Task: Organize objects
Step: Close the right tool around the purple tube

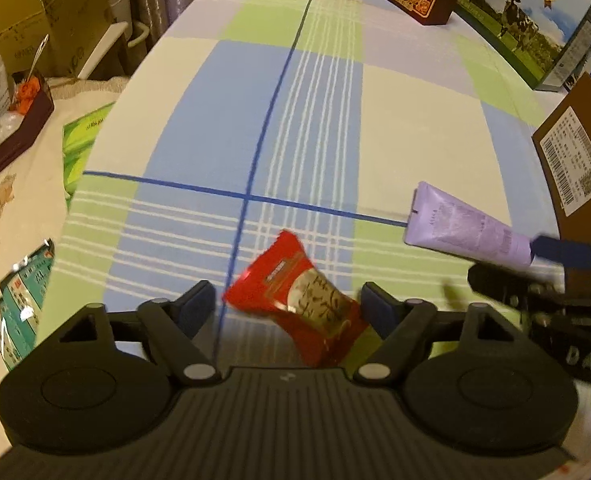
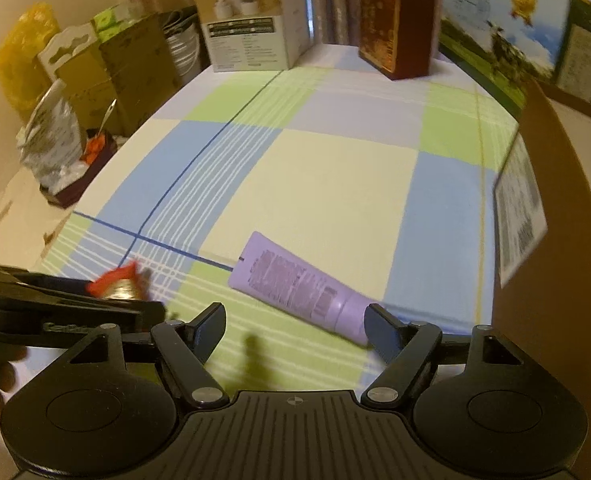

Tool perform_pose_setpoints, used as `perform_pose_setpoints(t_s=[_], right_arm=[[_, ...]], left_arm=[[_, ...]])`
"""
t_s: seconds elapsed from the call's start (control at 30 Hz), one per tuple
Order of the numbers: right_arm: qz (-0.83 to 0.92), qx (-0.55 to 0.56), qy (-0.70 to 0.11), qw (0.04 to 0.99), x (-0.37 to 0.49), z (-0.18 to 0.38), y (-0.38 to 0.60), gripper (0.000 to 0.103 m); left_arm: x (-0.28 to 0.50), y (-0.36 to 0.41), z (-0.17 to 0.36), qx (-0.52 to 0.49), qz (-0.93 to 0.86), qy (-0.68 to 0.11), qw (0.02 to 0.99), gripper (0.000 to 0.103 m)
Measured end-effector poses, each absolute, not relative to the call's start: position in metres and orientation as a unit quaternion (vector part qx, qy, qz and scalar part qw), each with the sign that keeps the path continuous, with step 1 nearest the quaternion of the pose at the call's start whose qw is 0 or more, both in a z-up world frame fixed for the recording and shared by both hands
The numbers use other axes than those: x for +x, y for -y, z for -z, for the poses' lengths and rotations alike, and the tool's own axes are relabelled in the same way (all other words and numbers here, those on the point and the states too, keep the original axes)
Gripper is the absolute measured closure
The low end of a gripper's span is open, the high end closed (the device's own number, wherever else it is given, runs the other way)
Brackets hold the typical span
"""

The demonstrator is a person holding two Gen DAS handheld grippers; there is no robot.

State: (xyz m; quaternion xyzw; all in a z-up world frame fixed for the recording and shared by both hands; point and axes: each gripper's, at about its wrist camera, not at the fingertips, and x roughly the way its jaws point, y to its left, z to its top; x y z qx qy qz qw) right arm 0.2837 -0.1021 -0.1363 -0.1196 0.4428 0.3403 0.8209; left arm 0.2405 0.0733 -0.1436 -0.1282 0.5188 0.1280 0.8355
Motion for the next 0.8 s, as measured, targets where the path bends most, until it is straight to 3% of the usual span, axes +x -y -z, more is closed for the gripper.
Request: perform_pose_setpoints(t_s=[0.4,0.47,0.53,0.67,0.8], right_arm=[[-0.393,-0.268,-0.41,0.778,0.282,0.167,0.073,0.029],[-0.394,-0.246,-0.423,0.778,0.282,0.167,0.078,0.04],[-0.394,-0.211,-0.443,0.777,0.283,0.166,0.083,0.068],[-0.381,-0.19,-0.45,0.785,0.269,0.163,0.091,0.074],[-0.367,-0.16,-0.461,0.792,0.256,0.159,0.106,0.074]], left_arm=[[0.228,-0.089,0.144,-0.102,-0.123,-0.521,0.838,0.034],[0.226,-0.089,0.144,-0.104,-0.123,-0.522,0.838,0.034],[0.224,-0.089,0.143,-0.107,-0.123,-0.521,0.838,0.035],[0.221,-0.088,0.144,-0.106,-0.12,-0.519,0.84,0.038],[0.217,-0.084,0.142,-0.1,-0.106,-0.515,0.845,0.051]])
